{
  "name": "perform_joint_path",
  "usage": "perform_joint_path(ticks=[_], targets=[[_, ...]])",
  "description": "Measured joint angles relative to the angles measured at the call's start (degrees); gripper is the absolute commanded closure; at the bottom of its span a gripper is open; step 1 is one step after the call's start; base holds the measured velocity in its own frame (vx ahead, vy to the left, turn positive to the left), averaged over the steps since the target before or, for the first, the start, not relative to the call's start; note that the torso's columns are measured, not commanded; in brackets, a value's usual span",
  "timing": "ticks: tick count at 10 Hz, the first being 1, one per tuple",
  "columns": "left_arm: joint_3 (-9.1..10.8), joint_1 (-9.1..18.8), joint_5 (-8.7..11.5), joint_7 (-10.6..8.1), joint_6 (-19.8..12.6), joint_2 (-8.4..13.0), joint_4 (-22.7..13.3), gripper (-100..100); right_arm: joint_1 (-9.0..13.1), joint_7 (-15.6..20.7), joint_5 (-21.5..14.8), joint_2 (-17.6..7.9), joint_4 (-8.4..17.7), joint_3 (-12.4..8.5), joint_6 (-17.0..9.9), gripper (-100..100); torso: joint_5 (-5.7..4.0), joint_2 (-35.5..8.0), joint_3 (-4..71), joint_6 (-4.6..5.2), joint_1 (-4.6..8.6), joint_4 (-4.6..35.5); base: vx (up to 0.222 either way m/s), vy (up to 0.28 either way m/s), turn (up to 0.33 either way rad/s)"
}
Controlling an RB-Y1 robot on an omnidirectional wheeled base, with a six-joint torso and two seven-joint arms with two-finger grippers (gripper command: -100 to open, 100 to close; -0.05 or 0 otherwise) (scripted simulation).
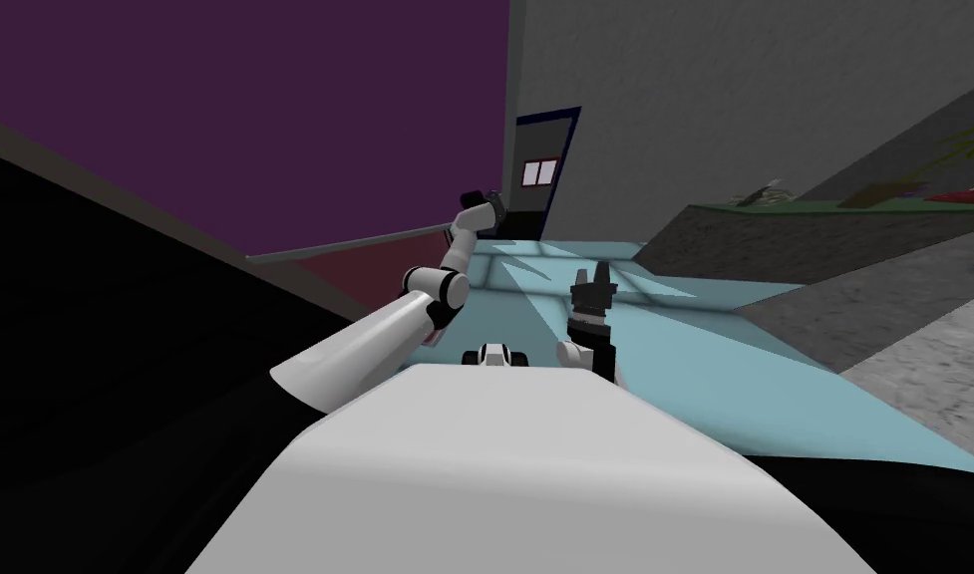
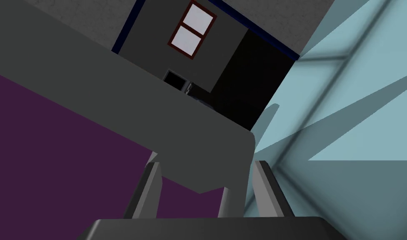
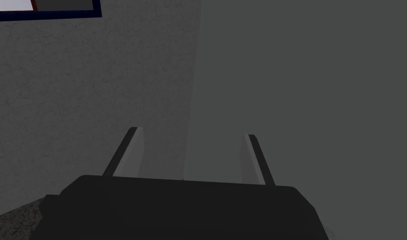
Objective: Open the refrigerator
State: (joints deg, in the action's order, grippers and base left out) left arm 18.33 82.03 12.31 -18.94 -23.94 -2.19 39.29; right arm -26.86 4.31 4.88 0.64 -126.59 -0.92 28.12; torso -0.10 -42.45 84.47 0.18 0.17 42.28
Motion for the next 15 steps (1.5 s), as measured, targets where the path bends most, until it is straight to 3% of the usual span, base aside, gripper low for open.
perform_joint_path(ticks=[5,6,11,12,15], targets=[[-2.27,0.1,3.5,0.90,-0.1,-0.1,-0.3,100,0.0,0.0,0.0,0.0,0.0,0.0,0.0,0,-0.01,0.0,0.0,0.12,0.01,0.0,-0.263,0.113,-0.257],[-2.77,-0.5,3.8,0.92,-0.6,-0.2,1.0,-100,0.0,0.0,0.0,0.0,0.0,0.0,0.0,0,-0.11,-0.1,-0.1,0.16,0.27,0.1,-0.148,0.036,0.008],[-1.38,4.8,3.9,-0.75,-5.6,1.3,1.0,-100,-0.1,0.0,0.0,0.0,0.0,0.0,0.0,0,0.09,0.3,0.2,-0.11,-0.19,0.0,0.051,-0.024,0.075],[-1.34,5.0,3.9,-0.79,-5.7,1.4,0.9,0,-0.1,0.0,0.0,0.0,0.0,0.0,0.0,0,0.09,0.1,0.1,-0.12,-0.18,0.0,0.006,0.000,0.000],[-1.34,4.9,3.9,-0.79,-5.7,1.4,0.9,0,0.0,0.0,0.0,0.0,0.0,0.0,0.0,0,0.09,0.1,0.1,-0.18,-0.16,0.0,0.000,0.000,0.000]])
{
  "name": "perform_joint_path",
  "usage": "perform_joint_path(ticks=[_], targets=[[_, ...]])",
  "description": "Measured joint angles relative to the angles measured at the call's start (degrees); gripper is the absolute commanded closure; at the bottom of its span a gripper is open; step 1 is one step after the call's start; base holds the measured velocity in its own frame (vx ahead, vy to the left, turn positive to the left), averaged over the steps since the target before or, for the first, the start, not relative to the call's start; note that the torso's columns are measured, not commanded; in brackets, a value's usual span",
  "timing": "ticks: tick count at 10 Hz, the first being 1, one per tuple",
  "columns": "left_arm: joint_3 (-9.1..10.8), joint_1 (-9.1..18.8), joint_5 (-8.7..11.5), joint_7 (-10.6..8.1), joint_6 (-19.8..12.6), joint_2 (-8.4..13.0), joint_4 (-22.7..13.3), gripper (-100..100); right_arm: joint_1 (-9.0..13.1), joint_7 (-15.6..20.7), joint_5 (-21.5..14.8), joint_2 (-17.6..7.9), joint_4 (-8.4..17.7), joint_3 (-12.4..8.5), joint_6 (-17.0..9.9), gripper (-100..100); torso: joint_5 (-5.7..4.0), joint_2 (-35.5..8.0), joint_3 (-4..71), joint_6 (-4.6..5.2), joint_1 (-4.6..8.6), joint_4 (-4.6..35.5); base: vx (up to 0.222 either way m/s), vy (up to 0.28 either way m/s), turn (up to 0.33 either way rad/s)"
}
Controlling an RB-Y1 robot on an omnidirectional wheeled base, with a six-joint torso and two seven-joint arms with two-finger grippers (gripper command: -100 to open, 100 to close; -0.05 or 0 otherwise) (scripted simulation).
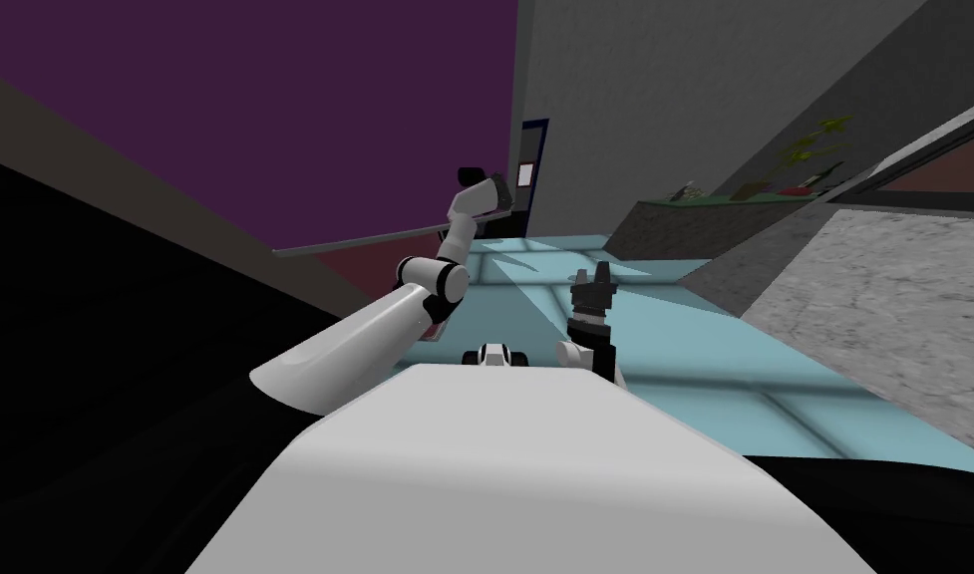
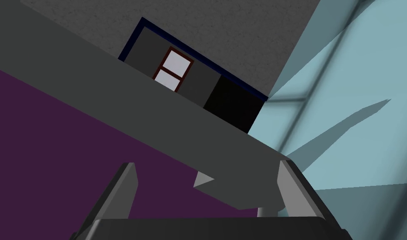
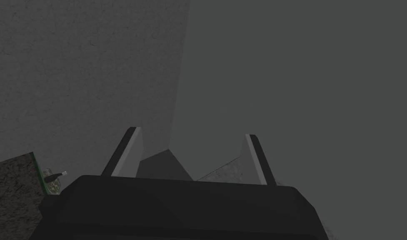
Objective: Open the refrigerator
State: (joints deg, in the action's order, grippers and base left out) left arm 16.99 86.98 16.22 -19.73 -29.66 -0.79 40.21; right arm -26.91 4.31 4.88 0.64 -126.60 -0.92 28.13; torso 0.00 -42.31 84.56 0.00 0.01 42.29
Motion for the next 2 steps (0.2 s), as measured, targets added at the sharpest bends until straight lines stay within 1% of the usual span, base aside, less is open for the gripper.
perform_joint_path(ticks=[2], targets=[[0.00,0.0,0.0,0.00,0.0,0.0,0.0,0,0.0,0.0,0.0,0.0,0.0,0.0,0.0,0,0.00,0.0,0.0,0.00,-0.01,0.0,0.000,0.000,0.000]])
